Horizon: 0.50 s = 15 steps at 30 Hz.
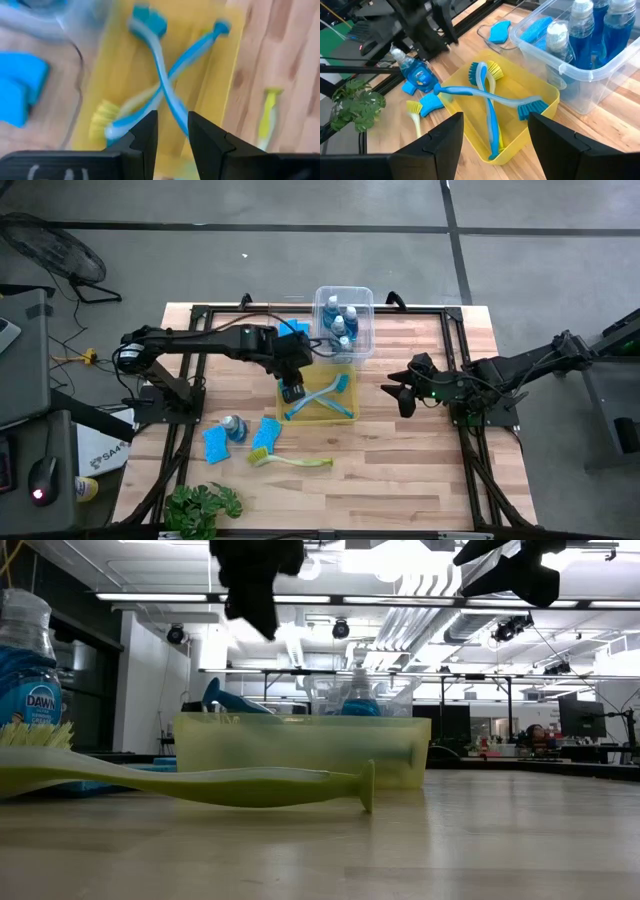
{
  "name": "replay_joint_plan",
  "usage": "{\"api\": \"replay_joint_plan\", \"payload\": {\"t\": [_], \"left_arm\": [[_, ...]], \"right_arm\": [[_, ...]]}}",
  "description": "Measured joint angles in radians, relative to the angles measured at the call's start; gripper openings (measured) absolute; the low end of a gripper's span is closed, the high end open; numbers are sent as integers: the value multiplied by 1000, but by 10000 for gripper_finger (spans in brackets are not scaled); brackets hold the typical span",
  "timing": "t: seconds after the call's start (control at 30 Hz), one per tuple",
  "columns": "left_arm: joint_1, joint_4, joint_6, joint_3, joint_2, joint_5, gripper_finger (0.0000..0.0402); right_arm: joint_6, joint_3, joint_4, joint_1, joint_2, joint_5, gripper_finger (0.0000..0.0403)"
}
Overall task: Pick & Place Kitchen Sink Supplies
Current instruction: Put the blue dishwasher liquid into the white bin
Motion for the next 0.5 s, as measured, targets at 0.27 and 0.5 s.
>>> {"api": "replay_joint_plan", "payload": {"t": [0.27,0.5], "left_arm": [[0,-197,-189,72,-78,-26,104],[0,-402,-298,73,-121,-50,104]], "right_arm": [[5,0,-15,0,0,-17,216],[6,0,-14,0,0,-21,216]]}}
